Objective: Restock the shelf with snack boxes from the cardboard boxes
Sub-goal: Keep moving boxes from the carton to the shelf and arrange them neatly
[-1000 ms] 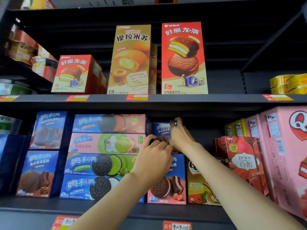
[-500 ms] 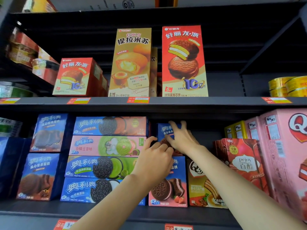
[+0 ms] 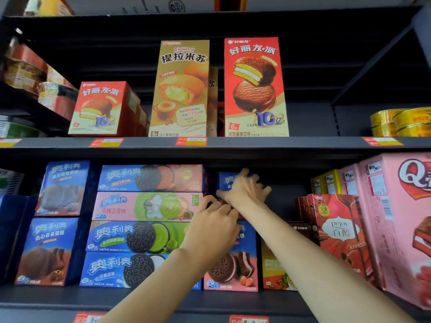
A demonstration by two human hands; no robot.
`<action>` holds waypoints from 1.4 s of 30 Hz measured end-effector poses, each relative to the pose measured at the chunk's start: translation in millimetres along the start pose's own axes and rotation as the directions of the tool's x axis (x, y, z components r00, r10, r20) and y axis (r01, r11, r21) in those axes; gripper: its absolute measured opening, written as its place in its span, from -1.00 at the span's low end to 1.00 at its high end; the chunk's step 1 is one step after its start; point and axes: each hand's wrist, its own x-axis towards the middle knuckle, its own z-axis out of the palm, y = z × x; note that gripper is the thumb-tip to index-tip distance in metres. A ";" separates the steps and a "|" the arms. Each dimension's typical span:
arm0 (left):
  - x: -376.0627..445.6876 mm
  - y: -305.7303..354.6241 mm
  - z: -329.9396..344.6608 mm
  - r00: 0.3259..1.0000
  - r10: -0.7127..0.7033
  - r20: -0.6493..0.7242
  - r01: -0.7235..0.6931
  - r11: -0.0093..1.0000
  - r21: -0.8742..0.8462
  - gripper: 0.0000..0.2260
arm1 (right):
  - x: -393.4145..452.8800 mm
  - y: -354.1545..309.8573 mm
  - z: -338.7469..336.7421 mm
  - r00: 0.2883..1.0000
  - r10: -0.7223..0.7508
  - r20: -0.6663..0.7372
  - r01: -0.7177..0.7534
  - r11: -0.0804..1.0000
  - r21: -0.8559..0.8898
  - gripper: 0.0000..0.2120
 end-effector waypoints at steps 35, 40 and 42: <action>-47.5 -11.4 -20.8 0.988 -0.151 -0.017 0.151 0.988 -0.015 -0.76 | -66.7 23.2 -30.2 0.970 0.020 -0.240 0.081 0.912 0.402 -0.54; -51.2 -14.3 -24.4 0.994 -0.105 -0.001 0.105 0.994 0.013 -0.74 | -64.5 39.2 -28.3 0.994 -0.088 -0.062 0.105 0.907 0.408 -0.55; -50.0 -14.6 -27.2 0.995 -0.100 0.029 0.100 0.995 0.012 -0.70 | -61.6 40.4 -30.1 0.994 -0.111 -0.025 0.110 0.884 0.454 -0.48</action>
